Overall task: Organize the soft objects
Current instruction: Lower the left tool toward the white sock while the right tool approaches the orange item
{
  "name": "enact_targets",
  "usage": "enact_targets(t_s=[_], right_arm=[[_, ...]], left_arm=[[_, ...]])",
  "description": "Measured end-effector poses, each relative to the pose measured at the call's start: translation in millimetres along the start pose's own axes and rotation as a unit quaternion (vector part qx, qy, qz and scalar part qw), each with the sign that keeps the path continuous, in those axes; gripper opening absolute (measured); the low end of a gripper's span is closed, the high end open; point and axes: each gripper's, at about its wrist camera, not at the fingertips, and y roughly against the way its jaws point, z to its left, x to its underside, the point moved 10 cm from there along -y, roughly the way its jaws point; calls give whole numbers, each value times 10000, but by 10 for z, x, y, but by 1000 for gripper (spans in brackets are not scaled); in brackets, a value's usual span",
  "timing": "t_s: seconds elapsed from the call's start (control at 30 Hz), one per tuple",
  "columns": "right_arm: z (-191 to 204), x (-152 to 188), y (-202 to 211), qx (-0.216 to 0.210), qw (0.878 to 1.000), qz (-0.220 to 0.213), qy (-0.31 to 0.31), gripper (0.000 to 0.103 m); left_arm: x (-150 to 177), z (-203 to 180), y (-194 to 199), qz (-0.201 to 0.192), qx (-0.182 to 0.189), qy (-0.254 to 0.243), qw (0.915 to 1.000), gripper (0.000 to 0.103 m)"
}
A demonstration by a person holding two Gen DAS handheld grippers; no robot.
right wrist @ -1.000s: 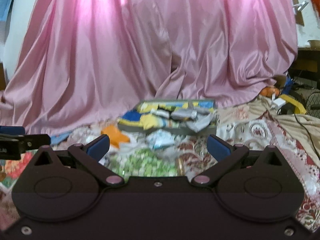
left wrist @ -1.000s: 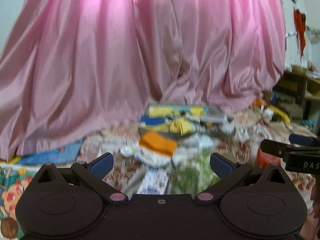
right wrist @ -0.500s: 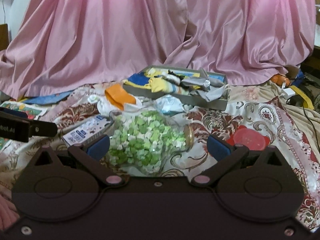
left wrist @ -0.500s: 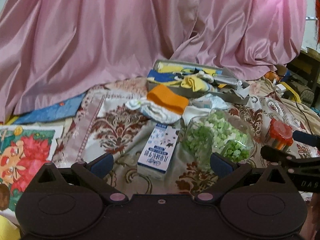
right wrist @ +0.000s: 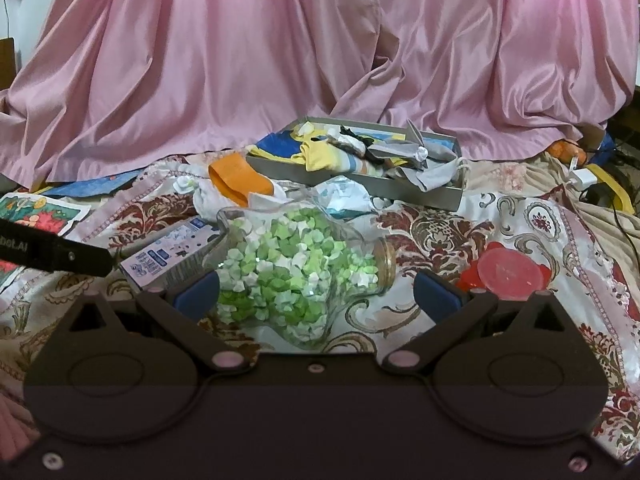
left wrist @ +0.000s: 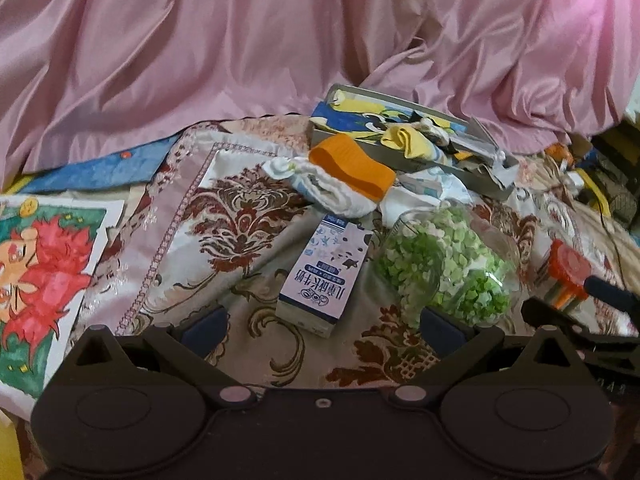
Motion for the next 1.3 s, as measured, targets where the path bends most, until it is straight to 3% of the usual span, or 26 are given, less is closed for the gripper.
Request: enact_targets(t_s=[0.13, 0.37, 0.7, 0.83, 1.13, 1.3], right_arm=[[-1, -19, -16, -41, 10000, -14, -21, 103], [-11, -98, -186, -143, 9999, -58, -74, 103], [90, -363, -383, -305, 9975, -633, 74, 103], [121, -391, -516, -275, 9974, -633, 220, 103], [146, -360, -661, -237, 9978, -553, 292, 103], [100, -417, -745, -196, 9983, -472, 275, 103]], left_arm=[[-67, 56, -18, -59, 54, 243, 9997, 102], [-240, 87, -85, -341, -5, 203, 9992, 102], [-593, 179, -267, -922, 94, 552, 9942, 102], [-755, 191, -418, -1126, 165, 586, 9918, 102], [-868, 208, -946, -919, 624, 877, 9899, 102], [-918, 257, -1200, -619, 1031, 1343, 9836, 102]])
